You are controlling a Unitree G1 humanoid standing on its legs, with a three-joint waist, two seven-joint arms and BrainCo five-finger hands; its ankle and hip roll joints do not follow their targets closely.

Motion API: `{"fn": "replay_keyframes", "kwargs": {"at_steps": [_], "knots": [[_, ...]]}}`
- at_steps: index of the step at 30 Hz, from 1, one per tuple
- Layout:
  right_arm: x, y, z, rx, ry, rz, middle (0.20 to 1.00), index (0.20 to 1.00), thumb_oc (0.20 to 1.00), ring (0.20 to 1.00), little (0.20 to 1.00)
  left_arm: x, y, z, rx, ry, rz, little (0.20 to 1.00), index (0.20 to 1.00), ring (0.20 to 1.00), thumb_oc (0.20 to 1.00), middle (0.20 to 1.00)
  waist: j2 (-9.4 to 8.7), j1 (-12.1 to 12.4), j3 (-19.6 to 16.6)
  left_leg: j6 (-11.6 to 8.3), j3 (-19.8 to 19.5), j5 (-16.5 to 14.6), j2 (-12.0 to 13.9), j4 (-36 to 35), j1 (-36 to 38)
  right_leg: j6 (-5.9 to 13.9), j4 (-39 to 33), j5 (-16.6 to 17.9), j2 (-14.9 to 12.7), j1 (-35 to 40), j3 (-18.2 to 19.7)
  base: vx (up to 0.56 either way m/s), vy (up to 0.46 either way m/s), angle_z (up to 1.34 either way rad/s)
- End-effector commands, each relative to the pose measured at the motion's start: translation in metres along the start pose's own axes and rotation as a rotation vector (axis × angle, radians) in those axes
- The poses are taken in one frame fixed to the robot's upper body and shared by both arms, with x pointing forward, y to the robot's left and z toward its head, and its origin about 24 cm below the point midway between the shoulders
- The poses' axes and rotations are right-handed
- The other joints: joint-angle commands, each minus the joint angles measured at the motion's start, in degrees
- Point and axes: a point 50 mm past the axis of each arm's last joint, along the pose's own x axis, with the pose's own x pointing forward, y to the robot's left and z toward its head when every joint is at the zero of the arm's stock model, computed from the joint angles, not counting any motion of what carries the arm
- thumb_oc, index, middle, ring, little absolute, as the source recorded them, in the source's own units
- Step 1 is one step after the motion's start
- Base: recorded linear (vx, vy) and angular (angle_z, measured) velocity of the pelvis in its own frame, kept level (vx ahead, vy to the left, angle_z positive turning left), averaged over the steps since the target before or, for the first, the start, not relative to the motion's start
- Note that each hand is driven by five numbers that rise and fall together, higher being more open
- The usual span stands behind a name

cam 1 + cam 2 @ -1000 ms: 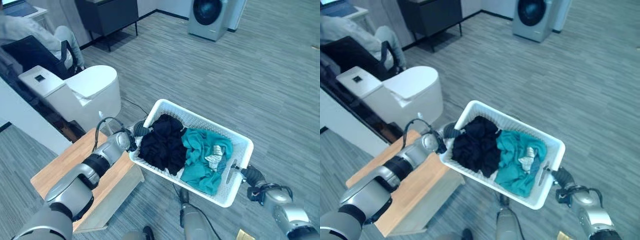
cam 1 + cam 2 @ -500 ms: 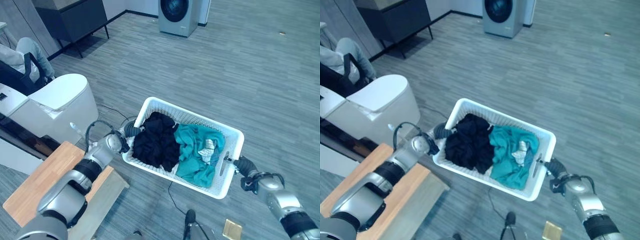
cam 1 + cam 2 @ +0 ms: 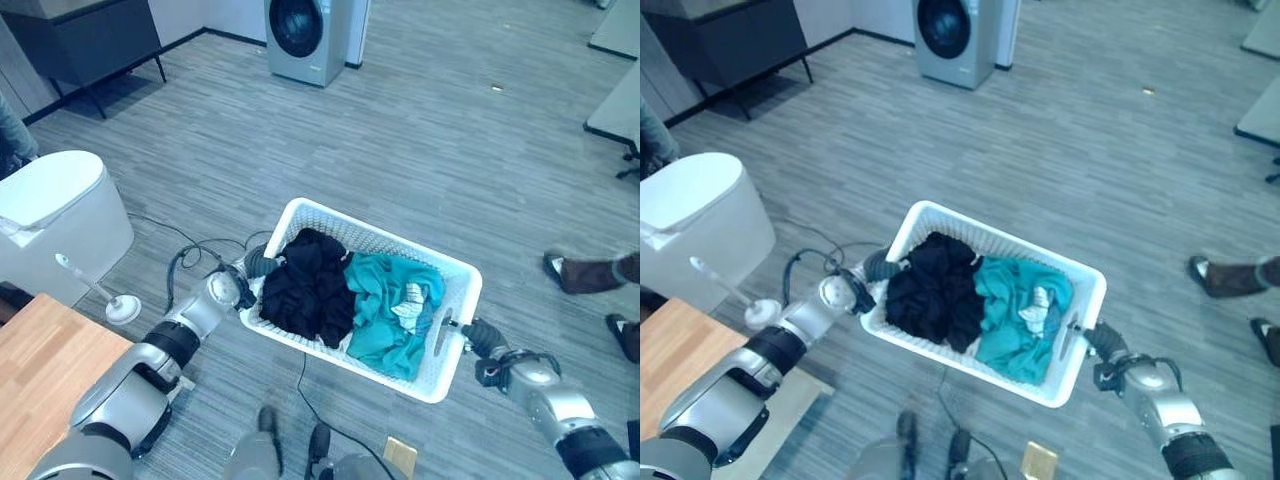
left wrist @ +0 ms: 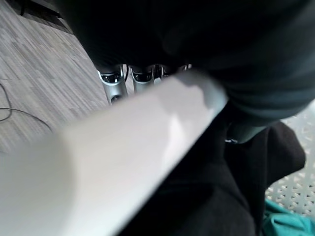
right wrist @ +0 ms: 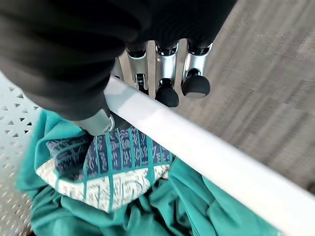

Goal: Grab the laundry basket,head to the washer,open it,put in the laundry and shut it.

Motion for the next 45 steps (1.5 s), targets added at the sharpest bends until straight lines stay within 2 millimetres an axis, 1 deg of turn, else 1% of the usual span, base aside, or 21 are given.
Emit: {"fn": "replay_keyframes", "kwargs": {"at_steps": [1,6,8,9,11,12,13,16,17,19,20,22,24,29,33,35,38,41,43,44,45], "knots": [[0.002,0.031,0.063,0.091,-0.306,0.178,0.200,0.200,0.200,0.200,0.200,-0.006,0.041,0.004,-0.017,-0.051,0.131,0.200,0.200,0.200,0.200,0.200,-2.62,1.9,-3.8,8.70,7.0,3.3,-7.0,0.9,-2.3,11.57,0.7,-4.3,-4.1,7.4,7.7,0.41,-0.024,-0.79],[0.005,0.058,0.063,0.114,-0.304,0.272,0.200,0.200,0.200,0.200,0.200,-0.019,0.047,-0.019,-0.057,0.000,0.167,0.200,0.200,0.200,0.200,0.200,-4.54,2.7,-6.5,11.59,14.7,2.0,-7.0,2.9,-0.6,13.64,3.4,-6.4,-5.1,11.7,10.0,0.63,0.041,-0.40],[0.003,0.066,0.058,0.127,-0.302,0.299,0.200,0.200,0.200,0.200,0.200,-0.021,0.045,-0.022,-0.069,0.005,0.168,0.200,0.200,0.200,0.200,0.200,-5.83,3.4,-7.3,12.26,14.3,2.4,-7.8,4.6,-0.6,14.96,7.1,-3.0,-6.1,11.2,10.4,0.71,0.028,-0.49],[-0.001,0.076,0.058,0.126,-0.317,0.356,0.200,0.200,0.200,0.200,0.200,-0.028,0.047,-0.035,-0.064,0.037,0.182,0.200,0.200,0.200,0.200,0.200,-8.03,4.4,-7.7,13.67,12.9,0.6,-9.9,8.1,0.2,21.82,16.2,8.0,-8.1,9.3,11.0,0.48,0.019,-0.51],[-0.002,0.077,0.058,0.121,-0.319,0.364,0.200,0.200,0.200,0.200,0.200,-0.031,0.048,-0.039,-0.057,0.046,0.183,0.200,0.200,0.200,0.200,0.200,-8.17,4.2,-7.5,14.47,12.3,-0.9,-9.9,9.4,1.3,24.10,23.5,12.3,-8.7,6.7,11.0,0.58,0.011,-0.44],[-0.002,0.083,0.059,0.120,-0.326,0.373,0.200,0.200,0.200,0.200,0.200,-0.029,0.047,-0.037,-0.052,0.050,0.187,0.200,0.200,0.200,0.200,0.200,-7.30,2.9,-6.9,15.47,11.4,-3.2,-9.3,10.5,3.8,24.10,34.0,15.0,-9.3,3.2,10.1,0.49,0.011,-0.31],[-0.002,0.083,0.059,0.120,-0.326,0.373,0.200,0.200,0.200,0.200,0.200,-0.029,0.047,-0.037,-0.052,0.049,0.188,0.200,0.200,0.200,0.200,0.200,-7.36,2.9,-6.9,15.52,11.4,-3.3,-9.4,10.6,3.7,24.10,34.3,14.9,-9.4,3.0,10.1,0.58,0.090,-0.06],[-0.001,0.080,0.062,0.120,-0.347,0.349,0.200,0.200,0.200,0.200,0.200,-0.024,0.047,-0.035,-0.043,0.064,0.201,0.200,0.200,0.200,0.200,0.200,-4.44,-0.7,-5.6,16.46,8.7,-4.1,-8.0,9.1,9.4,22.54,42.8,10.8,-9.8,-6.5,8.9,0.41,0.068,0.74],[-0.002,0.075,0.063,0.124,-0.351,0.330,0.200,0.200,0.200,0.200,0.200,-0.018,0.046,-0.027,-0.043,0.052,0.198,0.200,0.200,0.200,0.200,0.200,-3.11,-2.9,-5.2,16.07,6.1,-4.8,-8.0,8.4,12.7,19.79,38.3,6.8,-11.1,-10.7,8.2,0.47,0.032,0.76],[-0.003,0.070,0.063,0.131,-0.352,0.312,0.200,0.200,0.200,0.200,0.200,-0.015,0.045,-0.021,-0.037,0.034,0.191,0.200,0.200,0.200,0.200,0.200,-2.47,-4.3,-5.1,15.70,4.2,-5.3,-8.0,8.3,14.0,18.43,34.2,4.5,-11.3,-12.0,7.9,0.46,-0.061,0.87],[-0.006,0.058,0.064,0.143,-0.356,0.273,0.200,0.200,0.200,0.200,0.200,-0.010,0.044,-0.012,-0.023,0.014,0.176,0.200,0.200,0.200,0.200,0.200,-2.25,-6.0,-5.4,14.68,1.6,-6.9,-8.4,8.3,16.4,16.89,22.5,1.2,-12.0,-12.3,9.2,0.48,-0.105,1.18],[-0.006,0.054,0.064,0.152,-0.357,0.263,0.200,0.200,0.200,0.200,0.200,-0.007,0.044,-0.008,-0.022,0.008,0.177,0.200,0.200,0.200,0.200,0.200,-2.27,-6.8,-5.2,14.24,0.3,-8.1,-8.5,8.7,17.4,16.88,16.2,2.0,-12.0,-13.6,11.7,0.42,-0.145,1.11],[-0.013,0.045,0.067,0.156,-0.378,0.248,0.200,0.200,0.200,0.200,0.200,-0.001,0.042,-0.004,-0.006,0.018,0.188,0.200,0.200,0.200,0.200,0.200,-2.38,-8.2,-5.0,12.76,-1.9,-11.9,-8.6,9.5,20.7,18.52,-0.7,8.2,-15.5,-16.1,13.1,0.54,-0.218,0.85],[-0.015,0.035,0.066,0.151,-0.376,0.212,0.200,0.200,0.200,0.200,0.200,0.001,0.047,-0.003,0.020,0.026,0.207,0.200,0.200,0.200,0.200,0.200,-2.96,-9.5,-6.5,9.55,-3.2,-16.7,-6.0,10.1,28.8,20.96,-8.4,13.3,-18.8,-16.1,7.4,0.60,-0.311,0.76],[-0.012,0.032,0.067,0.145,-0.362,0.200,0.200,0.200,0.200,0.200,0.200,-0.001,0.048,-0.007,-0.006,0.023,0.205,0.200,0.200,0.200,0.200,0.200,-1.97,-10.3,-8.8,7.12,-3.1,-11.3,-1.1,16.2,29.6,19.08,-3.1,13.8,-15.9,-14.4,7.3,0.44,-0.319,0.20],[-0.010,0.025,0.068,0.157,-0.358,0.162,0.200,0.200,0.200,0.200,0.200,-0.003,0.051,-0.008,-0.028,0.028,0.201,0.200,0.200,0.200,0.200,0.200,-2.64,-10.3,-8.9,7.71,-1.3,0.1,6.0,38.7,21.1,14.10,-1.3,10.7,-12.1,-10.1,6.9,0.52,-0.647,-0.19],[-0.006,0.029,0.065,0.158,-0.340,0.159,0.200,0.200,0.200,0.200,0.200,-0.006,0.057,-0.007,-0.060,0.018,0.221,0.200,0.200,0.200,0.200,0.200,-3.64,-7.4,-7.0,7.99,3.9,4.2,15.4,53.5,14.7,9.89,-1.3,5.7,-7.8,-3.0,5.0,0.48,-0.582,-0.32],[-0.006,0.031,0.060,0.154,-0.323,0.154,0.200,0.200,0.200,0.200,0.200,-0.004,0.054,-0.002,-0.074,0.003,0.210,0.200,0.200,0.200,0.200,0.200,-4.60,-5.7,-5.9,7.79,6.3,0.4,14.2,51.9,9.5,10.01,-1.0,3.9,-8.0,0.2,5.4,0.33,-0.218,-0.49],[-0.008,0.036,0.060,0.134,-0.336,0.176,0.200,0.200,0.200,0.200,0.200,-0.001,0.049,0.003,-0.083,-0.017,0.205,0.200,0.200,0.200,0.200,0.200,-5.54,-3.8,-4.8,7.30,10.4,-2.0,8.8,32.3,4.1,11.06,0.2,0.9,-9.4,3.0,4.5,0.41,-0.027,-0.03],[-0.008,0.036,0.060,0.134,-0.336,0.176,0.200,0.200,0.200,0.200,0.200,-0.001,0.049,0.003,-0.083,-0.017,0.205,0.200,0.200,0.200,0.200,0.200,-5.62,-3.7,-4.8,7.32,10.5,-1.9,8.7,32.1,4.3,11.08,0.2,0.9,-9.5,3.1,4.5,0.42,0.051,-0.12],[-0.007,0.038,0.062,0.129,-0.348,0.183,0.200,0.200,0.200,0.200,0.200,-0.001,0.050,0.002,-0.086,-0.011,0.214,0.200,0.200,0.200,0.200,0.200,-5.19,-2.2,-4.7,7.33,10.2,0.0,3.5,17.5,4.0,11.79,1.2,-0.5,-9.2,4.7,4.5,0.47,0.083,-0.15]]}}
